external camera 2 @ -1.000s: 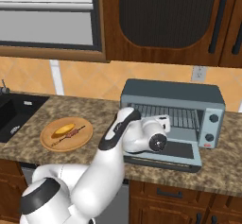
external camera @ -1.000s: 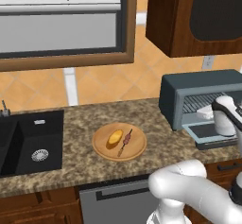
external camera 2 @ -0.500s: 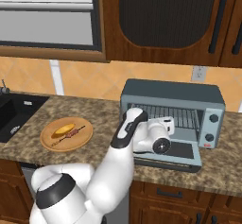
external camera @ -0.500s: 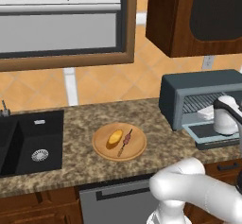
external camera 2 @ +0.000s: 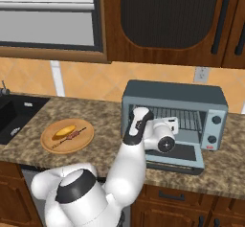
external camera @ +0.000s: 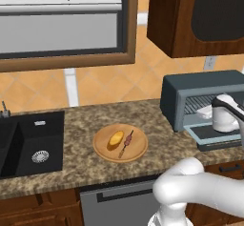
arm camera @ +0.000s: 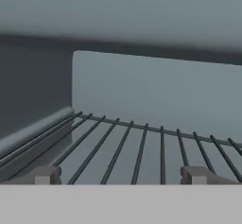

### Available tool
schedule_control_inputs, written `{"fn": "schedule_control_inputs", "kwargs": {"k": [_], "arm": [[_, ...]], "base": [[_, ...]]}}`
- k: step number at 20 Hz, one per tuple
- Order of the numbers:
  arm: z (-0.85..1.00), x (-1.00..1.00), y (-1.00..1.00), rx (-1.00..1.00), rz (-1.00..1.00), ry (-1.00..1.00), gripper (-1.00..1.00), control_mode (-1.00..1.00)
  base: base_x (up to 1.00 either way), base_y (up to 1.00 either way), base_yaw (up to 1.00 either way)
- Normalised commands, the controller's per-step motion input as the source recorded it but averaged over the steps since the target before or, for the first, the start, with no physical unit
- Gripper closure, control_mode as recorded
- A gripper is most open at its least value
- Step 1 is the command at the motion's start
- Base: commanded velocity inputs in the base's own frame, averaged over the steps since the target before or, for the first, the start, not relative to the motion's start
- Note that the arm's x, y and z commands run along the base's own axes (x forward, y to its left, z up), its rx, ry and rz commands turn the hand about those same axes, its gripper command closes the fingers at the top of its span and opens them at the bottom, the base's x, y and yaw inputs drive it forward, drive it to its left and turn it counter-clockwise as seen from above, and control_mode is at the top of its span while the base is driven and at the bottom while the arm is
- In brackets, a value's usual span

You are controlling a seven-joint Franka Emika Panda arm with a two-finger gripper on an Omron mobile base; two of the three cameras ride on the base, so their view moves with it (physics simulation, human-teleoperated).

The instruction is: Pick up the kebab skewer and baguette bread, and place them inside the toaster oven. Close the toaster oven door and start by setting the timer.

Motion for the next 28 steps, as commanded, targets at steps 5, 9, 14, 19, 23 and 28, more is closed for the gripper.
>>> {"fn": "schedule_control_inputs", "kwargs": {"k": [5,9,14,19,23,28], "arm": [[-0.16,0.31,-0.04,0.00,0.00,0.00,-1.00,-1.00],[-0.22,0.16,-0.18,0.00,0.00,0.00,-1.00,-1.00],[-0.40,0.14,-0.08,0.00,-0.01,0.00,-1.00,-1.00],[-0.61,-0.08,-0.19,0.00,-0.05,0.00,-1.00,-1.00],[-0.73,-0.38,-0.22,-0.02,-0.06,0.00,-1.00,-1.00],[-0.77,-0.62,-0.20,-0.06,-0.07,0.06,-1.00,-1.00]], "base": [[0.00,0.00,0.00],[0.00,0.00,0.00],[0.00,0.00,0.00],[0.00,0.00,0.00],[0.00,0.00,0.00],[0.00,0.00,0.00]]}}
